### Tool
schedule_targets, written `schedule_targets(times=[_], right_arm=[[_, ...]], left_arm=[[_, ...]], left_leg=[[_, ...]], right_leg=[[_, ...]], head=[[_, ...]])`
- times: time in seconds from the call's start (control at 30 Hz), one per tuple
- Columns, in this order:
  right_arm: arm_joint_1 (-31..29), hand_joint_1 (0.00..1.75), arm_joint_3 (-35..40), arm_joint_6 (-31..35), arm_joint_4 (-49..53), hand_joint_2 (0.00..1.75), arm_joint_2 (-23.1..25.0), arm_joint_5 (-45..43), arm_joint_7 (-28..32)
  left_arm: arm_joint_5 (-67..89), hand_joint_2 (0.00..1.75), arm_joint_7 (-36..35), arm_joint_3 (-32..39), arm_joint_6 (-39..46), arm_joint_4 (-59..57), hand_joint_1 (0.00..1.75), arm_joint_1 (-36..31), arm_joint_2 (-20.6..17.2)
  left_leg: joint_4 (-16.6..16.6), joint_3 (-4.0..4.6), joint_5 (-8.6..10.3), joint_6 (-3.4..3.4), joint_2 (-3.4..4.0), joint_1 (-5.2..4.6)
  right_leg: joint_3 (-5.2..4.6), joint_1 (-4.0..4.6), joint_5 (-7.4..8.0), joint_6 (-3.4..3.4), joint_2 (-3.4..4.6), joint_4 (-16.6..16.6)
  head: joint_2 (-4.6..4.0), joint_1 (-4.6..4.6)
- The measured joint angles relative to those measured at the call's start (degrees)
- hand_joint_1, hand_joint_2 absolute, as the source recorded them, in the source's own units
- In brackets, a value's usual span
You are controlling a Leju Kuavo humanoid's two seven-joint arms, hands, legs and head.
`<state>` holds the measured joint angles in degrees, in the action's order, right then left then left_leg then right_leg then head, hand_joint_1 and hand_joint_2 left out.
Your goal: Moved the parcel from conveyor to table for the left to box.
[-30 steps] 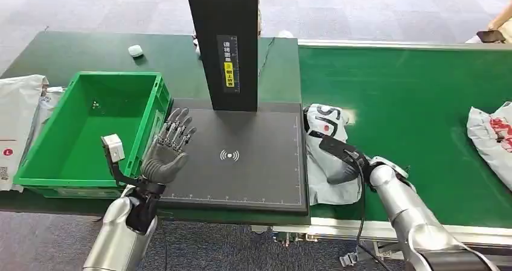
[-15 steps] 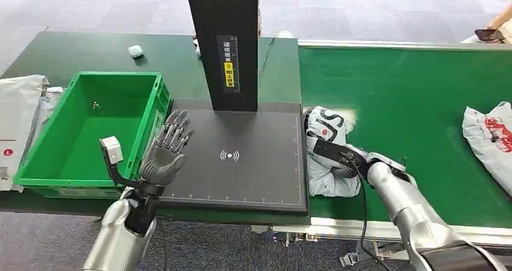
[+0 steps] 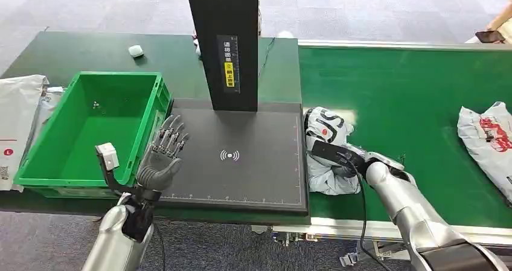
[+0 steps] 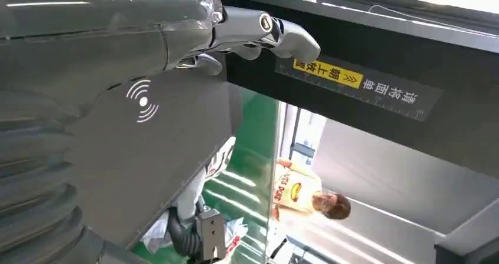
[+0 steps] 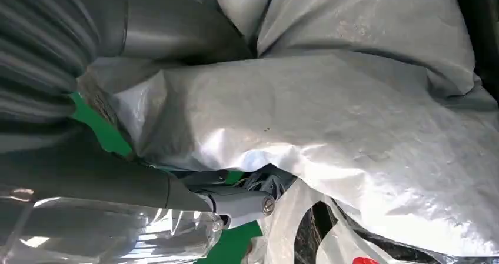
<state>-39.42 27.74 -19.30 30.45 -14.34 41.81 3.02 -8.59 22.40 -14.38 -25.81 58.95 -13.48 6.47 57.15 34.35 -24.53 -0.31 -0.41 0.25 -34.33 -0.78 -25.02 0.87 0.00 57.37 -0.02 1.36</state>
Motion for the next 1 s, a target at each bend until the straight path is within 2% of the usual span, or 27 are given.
schedule_targets(times=[0.3, 0.4, 0.47, 0.53, 0.63, 0.7, 0.73, 0.8, 0.83, 1.0], right_arm=[[-0.05, 1.75, 0.22, 0.02, 0.0, 1.75, 0.02, 0.0, -0.02], [-0.05, 1.75, 0.37, 2.06, 0.0, 1.75, 0.02, -0.37, -0.57], [-0.03, 1.75, 0.46, 7.63, 0.07, 1.75, 0.11, -0.46, -2.78], [-0.04, 1.75, 0.42, 19.51, 0.87, 1.75, 0.76, 0.68, -7.49], [0.41, 1.75, -1.28, 29.62, 3.9, 1.75, 1.44, -0.43, -8.42], [1.44, 1.75, -3.27, 33.71, 7.09, 1.75, 1.75, -2.76, -5.94], [2.23, 1.75, -4.38, 36.82, 8.56, 1.75, 1.88, -4.82, -2.87], [4.53, 1.75, -9.56, 48.74, 14.65, 1.75, 2.23, -13.27, 10.81], [5.08, 1.75, -11.66, 51.24, 17.21, 1.75, 2.23, -15.12, 14.24], [6.81, 1.75, -18.16, 50.58, 26.22, 1.75, 2.23, -15.8, 14.47]], left_arm=[[0.0, 1.75, 0.07, 0.04, 0.0, 0.02, 0.0, 0.14, -0.13], [-0.02, 1.75, 0.04, 0.07, 0.31, 0.22, 0.0, 0.31, -0.17], [-0.04, 1.75, -0.04, 0.11, 1.03, 0.96, 0.0, 0.73, -0.17], [-0.35, 1.75, -0.8, 0.46, 2.03, 2.77, 0.0, 1.95, -0.17], [-0.52, 1.75, -1.86, 0.52, 2.53, 4.83, 0.0, 3.04, -0.17], [-0.81, 1.75, -1.99, 0.52, 2.9, 5.44, 0.0, 3.17, -0.17], [-0.83, 1.75, -1.75, 0.52, 3.1, 5.55, 0.0, 3.15, -0.15], [-0.85, 1.75, -0.44, 0.48, 3.8, 5.57, 0.0, 2.91, -0.11], [-0.85, 1.75, -0.09, 0.48, 4.07, 5.57, 0.0, 2.72, -0.09], [-0.85, 1.75, 0.39, 0.35, 4.31, 5.55, 0.0, 1.77, 0.02]], left_leg=[[0.0, 0.0, 0.0, 0.0, 0.0, 0.0], [0.0, 0.01, 0.0, 0.0, 0.0, 0.0], [0.0, 0.05, 0.0, 0.0, 0.0, 0.0], [0.0, 0.04, 0.0, 0.0, 0.01, 0.0], [0.0, 0.04, 0.0, 0.0, 0.01, 0.0], [0.0, 0.05, 0.0, 0.0, -0.03, 0.0], [0.0, 0.06, 0.0, 0.0, -0.06, 0.0], [0.0, 0.12, 0.0, 0.0, -0.1, 0.0], [0.0, 0.14, 0.0, 0.0, -0.11, 0.0], [0.0, 0.07, -0.07, 0.06, 0.05, 0.0]], right_leg=[[0.0, 0.0, 0.0, 0.0, 0.0, 0.0], [0.0, 0.0, 0.0, 0.0, 0.0, 0.0], [0.0, 0.0, 0.0, 0.0, 0.0, 0.0], [-0.02, 0.0, 0.0, 0.0, 0.02, 0.0], [-0.06, 0.01, -0.01, 0.0, 0.01, 0.0], [-0.07, 0.0, -0.01, 0.0, -0.03, 0.0], [-0.07, 0.01, -0.01, 0.0, -0.06, 0.0], [-0.12, -0.02, -0.04, 0.03, -0.12, 0.0], [-0.12, -0.02, -0.04, 0.04, -0.12, 0.0], [-0.12, -0.04, -0.03, 0.05, 0.08, 0.0]], head=[[0.0, 0.0], [0.0, 0.0], [0.0, -0.02], [0.0, 0.0], [0.0, 0.0], [0.0, 0.0], [0.0, 0.0], [0.0, 0.02], [0.0, 0.0], [0.0, -0.02]])
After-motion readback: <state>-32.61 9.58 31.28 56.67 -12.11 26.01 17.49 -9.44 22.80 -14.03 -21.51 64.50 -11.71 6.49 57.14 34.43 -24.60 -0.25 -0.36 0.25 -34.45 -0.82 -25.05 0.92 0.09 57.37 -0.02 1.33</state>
